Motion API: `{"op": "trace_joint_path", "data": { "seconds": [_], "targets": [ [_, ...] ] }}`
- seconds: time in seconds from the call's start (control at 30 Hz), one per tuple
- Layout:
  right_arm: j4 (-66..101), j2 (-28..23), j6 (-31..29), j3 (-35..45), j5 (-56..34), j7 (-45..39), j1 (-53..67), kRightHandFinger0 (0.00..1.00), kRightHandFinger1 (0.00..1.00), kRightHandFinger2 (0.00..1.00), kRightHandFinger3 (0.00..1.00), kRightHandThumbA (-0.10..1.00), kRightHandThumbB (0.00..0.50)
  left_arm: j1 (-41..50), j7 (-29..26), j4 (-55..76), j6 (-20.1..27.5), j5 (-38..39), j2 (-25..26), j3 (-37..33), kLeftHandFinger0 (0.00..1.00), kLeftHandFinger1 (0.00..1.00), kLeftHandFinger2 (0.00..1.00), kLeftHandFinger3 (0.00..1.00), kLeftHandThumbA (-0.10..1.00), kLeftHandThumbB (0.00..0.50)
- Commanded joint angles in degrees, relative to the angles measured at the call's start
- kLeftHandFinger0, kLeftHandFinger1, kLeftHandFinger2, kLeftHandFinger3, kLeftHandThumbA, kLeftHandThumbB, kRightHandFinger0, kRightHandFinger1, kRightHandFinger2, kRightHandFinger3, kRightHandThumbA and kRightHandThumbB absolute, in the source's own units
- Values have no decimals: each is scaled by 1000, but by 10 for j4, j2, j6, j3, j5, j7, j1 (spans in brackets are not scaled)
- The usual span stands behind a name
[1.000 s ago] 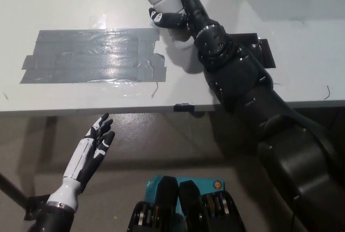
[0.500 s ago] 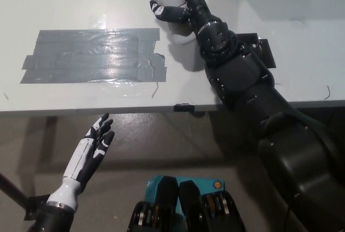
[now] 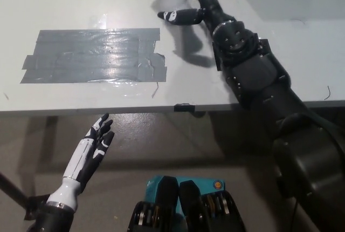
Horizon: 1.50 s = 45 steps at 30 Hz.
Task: A white bottle is kept in the middle of the desk infront of the robot and the robot picks it up with its right hand and passes it to a person
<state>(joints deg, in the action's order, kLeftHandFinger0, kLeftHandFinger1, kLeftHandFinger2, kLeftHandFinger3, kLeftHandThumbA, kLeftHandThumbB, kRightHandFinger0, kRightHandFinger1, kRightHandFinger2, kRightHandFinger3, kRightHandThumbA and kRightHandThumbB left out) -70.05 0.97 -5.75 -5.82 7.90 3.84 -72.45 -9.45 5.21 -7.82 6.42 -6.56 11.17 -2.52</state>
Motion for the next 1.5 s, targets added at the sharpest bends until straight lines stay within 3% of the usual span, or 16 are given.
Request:
{"op": "trace_joint_path", "data": {
  "seconds": [0.0, 0.17, 0.27, 0.4, 0.57, 0.63, 0.83, 1.1, 1.3, 1.47],
  "targets": [
    [91, -32, -31, 10, -3, 8, 1, 1000, 1000, 1000, 1000, 868, 500, -4, 1, 14, 10, -5, 9, 1, 1000, 1000, 1000, 1000, 957, 138],
    [214, -61, -16, 27, -9, 3, 46, 1000, 1000, 1000, 1000, 817, 500, -3, -4, 14, 10, -7, 7, 3, 1000, 1000, 1000, 1000, 956, 160],
    [303, -76, -23, 32, -3, 5, 84, 1000, 1000, 1000, 1000, 778, 500, -2, -3, 13, 16, -2, 6, 3, 1000, 1000, 1000, 1000, 938, 132],
    [499, -99, 11, 32, 20, 0, 166, 1000, 1000, 1000, 1000, 858, 500, -6, -4, 7, 15, -4, 7, 4, 1000, 1000, 1000, 1000, 945, 146],
    [760, -112, 56, 24, 17, -38, 299, 1000, 1000, 1000, 1000, 880, 494, -12, -5, -1, 18, -3, 7, 6, 1000, 1000, 1000, 1000, 947, 157],
    [879, -113, 50, 18, 14, -49, 376, 1000, 1000, 1000, 1000, 878, 490, -12, -7, -4, 20, 0, 6, 8, 1000, 1000, 1000, 1000, 951, 177],
    [1050, -98, 39, -5, 6, -57, 525, 1000, 1000, 1000, 1000, 899, 494, -18, -7, -11, 21, 4, 7, 11, 1000, 1000, 1000, 1000, 943, 163],
    [1083, -106, 11, -25, -20, -68, 648, 1000, 1000, 1000, 1000, 859, 499, -26, -7, -26, 28, 10, 8, 15, 993, 1000, 1000, 1000, 968, 151],
    [989, -107, -49, -14, -36, -62, 683, 1000, 1000, 1000, 1000, 923, 433, -24, -8, -27, 29, 10, 6, 15, 982, 1000, 1000, 1000, 966, 139],
    [881, -102, -57, -5, -37, -58, 675, 1000, 1000, 1000, 1000, 911, 396, -21, -11, -30, 32, 7, 4, 15, 980, 1000, 1000, 1000, 982, 123]
  ]
}}
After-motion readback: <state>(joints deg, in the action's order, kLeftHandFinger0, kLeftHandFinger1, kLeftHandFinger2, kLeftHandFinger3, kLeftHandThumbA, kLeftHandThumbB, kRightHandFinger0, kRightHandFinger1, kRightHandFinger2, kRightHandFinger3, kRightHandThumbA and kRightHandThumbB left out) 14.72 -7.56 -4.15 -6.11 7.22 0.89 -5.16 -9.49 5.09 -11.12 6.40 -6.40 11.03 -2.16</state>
